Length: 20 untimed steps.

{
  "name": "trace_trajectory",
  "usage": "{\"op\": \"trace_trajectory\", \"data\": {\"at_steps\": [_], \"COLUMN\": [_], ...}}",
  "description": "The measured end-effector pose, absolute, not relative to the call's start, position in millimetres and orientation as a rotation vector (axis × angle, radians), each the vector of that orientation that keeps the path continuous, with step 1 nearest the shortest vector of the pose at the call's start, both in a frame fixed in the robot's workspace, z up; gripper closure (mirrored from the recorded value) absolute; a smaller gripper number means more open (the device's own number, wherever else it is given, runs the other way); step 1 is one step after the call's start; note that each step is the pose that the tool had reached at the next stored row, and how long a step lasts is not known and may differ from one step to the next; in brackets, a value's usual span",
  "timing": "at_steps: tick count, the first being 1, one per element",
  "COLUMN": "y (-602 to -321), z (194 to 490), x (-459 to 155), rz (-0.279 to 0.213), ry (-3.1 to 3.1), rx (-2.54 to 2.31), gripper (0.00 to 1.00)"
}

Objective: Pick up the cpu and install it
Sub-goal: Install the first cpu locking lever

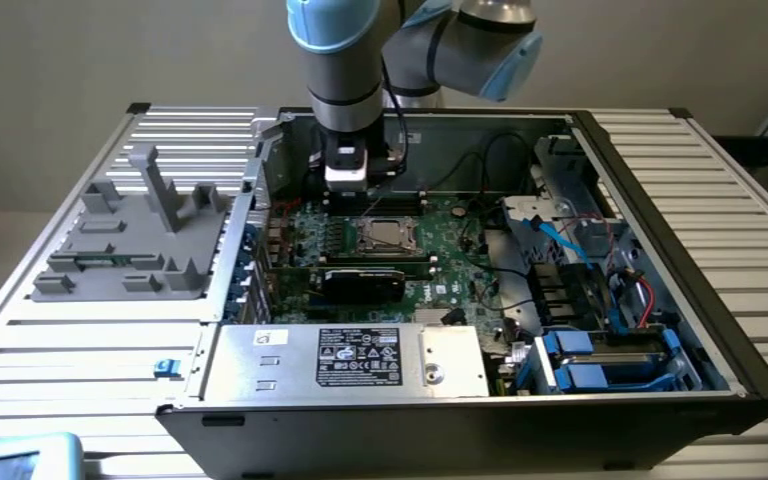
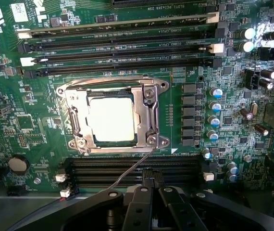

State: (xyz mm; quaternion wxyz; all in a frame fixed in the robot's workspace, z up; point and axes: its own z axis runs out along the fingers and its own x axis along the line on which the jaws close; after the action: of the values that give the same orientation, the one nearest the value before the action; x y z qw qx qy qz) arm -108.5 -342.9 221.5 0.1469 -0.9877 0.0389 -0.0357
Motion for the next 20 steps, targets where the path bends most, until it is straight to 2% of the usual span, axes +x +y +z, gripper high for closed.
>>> {"op": "trace_trajectory", "data": {"at_steps": [20], "y": [-342.0], "z": [211.3], "x": [-116.7], "rz": [-0.152], "ry": [0.225], "rx": [-2.834], "gripper": [0.89]}}
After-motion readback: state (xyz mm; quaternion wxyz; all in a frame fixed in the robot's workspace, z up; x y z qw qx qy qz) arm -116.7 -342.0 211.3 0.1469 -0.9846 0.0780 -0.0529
